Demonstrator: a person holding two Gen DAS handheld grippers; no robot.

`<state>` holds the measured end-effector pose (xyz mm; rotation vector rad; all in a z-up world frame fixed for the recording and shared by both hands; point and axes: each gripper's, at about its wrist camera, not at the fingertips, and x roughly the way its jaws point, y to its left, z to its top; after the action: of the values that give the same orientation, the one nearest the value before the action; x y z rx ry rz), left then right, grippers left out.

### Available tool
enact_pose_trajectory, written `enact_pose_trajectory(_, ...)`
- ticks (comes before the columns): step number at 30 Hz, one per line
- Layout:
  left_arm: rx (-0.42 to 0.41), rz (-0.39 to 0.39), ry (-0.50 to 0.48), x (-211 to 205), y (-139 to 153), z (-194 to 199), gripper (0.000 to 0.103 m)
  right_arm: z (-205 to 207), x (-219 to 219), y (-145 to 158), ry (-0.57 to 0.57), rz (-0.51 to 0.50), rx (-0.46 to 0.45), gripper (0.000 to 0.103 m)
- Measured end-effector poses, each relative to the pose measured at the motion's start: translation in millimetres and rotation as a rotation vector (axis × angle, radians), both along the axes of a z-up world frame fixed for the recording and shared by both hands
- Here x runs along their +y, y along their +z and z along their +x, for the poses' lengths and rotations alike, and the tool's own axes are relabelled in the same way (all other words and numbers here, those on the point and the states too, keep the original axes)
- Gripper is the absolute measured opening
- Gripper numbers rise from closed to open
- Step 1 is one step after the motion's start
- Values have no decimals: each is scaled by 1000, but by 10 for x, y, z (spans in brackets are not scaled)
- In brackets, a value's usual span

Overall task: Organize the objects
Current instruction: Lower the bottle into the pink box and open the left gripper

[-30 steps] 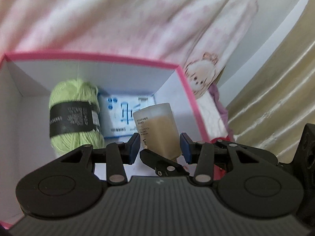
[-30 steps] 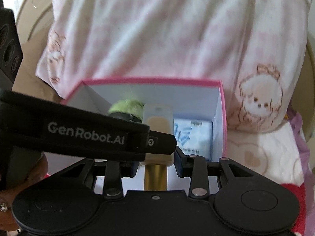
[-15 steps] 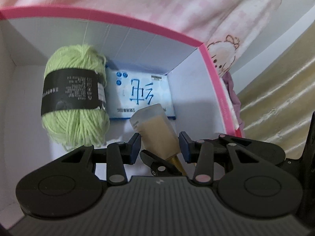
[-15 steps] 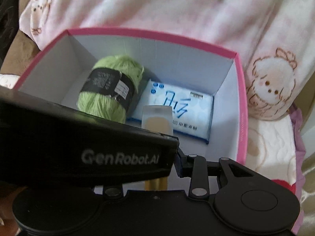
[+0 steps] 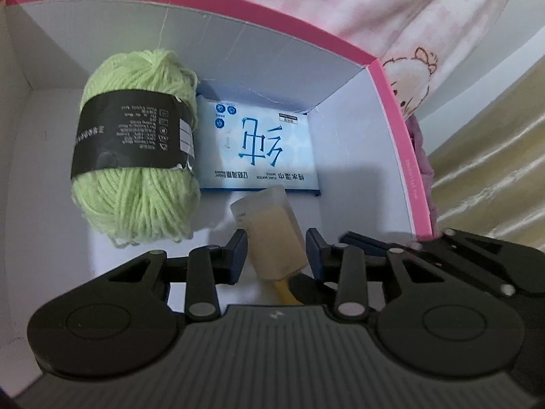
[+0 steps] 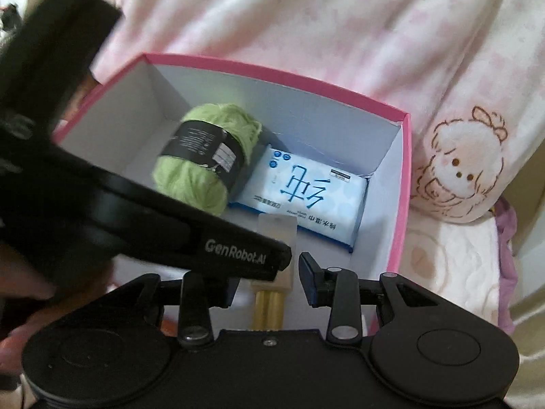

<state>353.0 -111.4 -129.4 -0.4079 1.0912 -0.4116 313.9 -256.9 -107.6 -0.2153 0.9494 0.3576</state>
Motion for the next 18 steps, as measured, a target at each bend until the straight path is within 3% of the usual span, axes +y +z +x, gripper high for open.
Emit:
enact_pose_trajectory(8,34,17,10,-121,-25,35,36,-9,-105,-39,17,2,-12,38)
enact_pose_trajectory(18,61,-42,-10,-299,-61,64,35,-72,-208,5,-5,-13,-34,35)
